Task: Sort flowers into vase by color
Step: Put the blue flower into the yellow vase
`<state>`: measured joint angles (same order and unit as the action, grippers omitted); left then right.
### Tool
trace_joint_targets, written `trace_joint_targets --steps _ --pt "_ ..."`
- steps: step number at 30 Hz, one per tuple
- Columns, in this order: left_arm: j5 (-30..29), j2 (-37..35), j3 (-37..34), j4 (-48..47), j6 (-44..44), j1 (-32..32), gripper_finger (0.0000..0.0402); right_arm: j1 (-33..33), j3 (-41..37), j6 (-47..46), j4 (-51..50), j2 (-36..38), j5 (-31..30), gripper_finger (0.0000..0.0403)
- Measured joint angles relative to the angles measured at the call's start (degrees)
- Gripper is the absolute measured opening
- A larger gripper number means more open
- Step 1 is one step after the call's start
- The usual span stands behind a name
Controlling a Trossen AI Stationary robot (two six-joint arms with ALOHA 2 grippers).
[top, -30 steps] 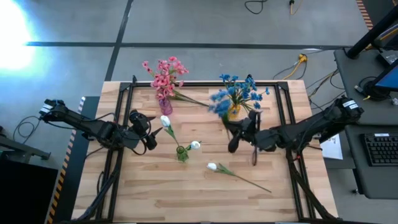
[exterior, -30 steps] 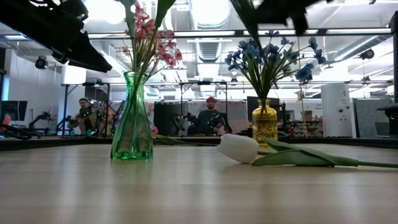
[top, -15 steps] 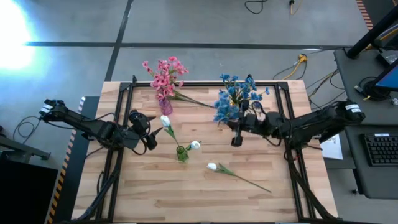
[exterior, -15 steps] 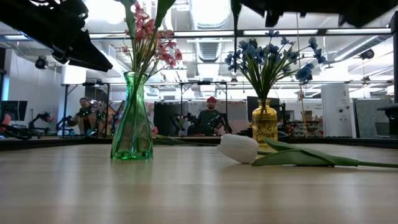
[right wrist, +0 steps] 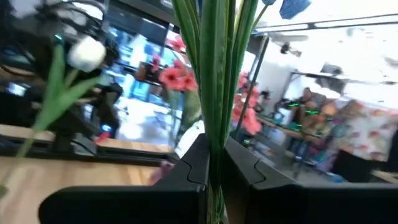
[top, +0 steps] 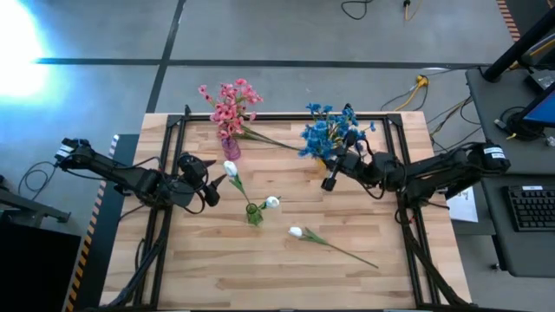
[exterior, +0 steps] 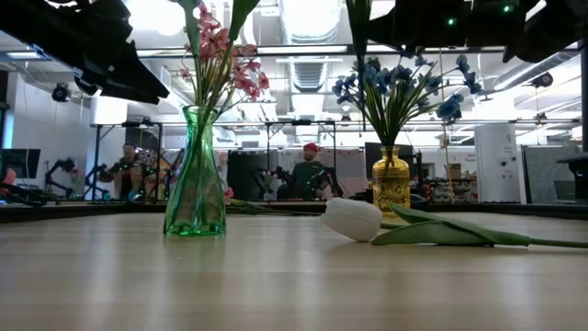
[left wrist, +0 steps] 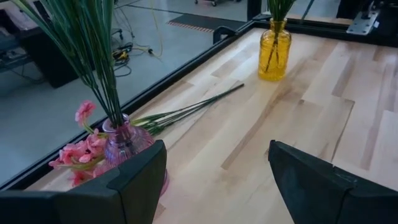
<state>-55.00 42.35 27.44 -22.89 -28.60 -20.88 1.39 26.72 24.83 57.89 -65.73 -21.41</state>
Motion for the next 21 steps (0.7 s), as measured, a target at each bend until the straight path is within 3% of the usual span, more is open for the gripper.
trace_joint_targets --steps 4,9,21 --pt "0.0 0.0 0.0 0.0 -0.5 0.0 0.0268 0.1 0.0 2.8 -0.1 0.0 -7.2 0.0015" --pt "0.0 0.0 0.0 0.0 -0.7 0.0 0.0268 0.8 0.1 3.1 -0.1 0.0 -11.2 0.0015" --pt "0.0 0.0 0.0 0.0 -0.7 0.0 0.0268 5.1 0.2 0.3 0.8 0.0 -14.9 0.0015"
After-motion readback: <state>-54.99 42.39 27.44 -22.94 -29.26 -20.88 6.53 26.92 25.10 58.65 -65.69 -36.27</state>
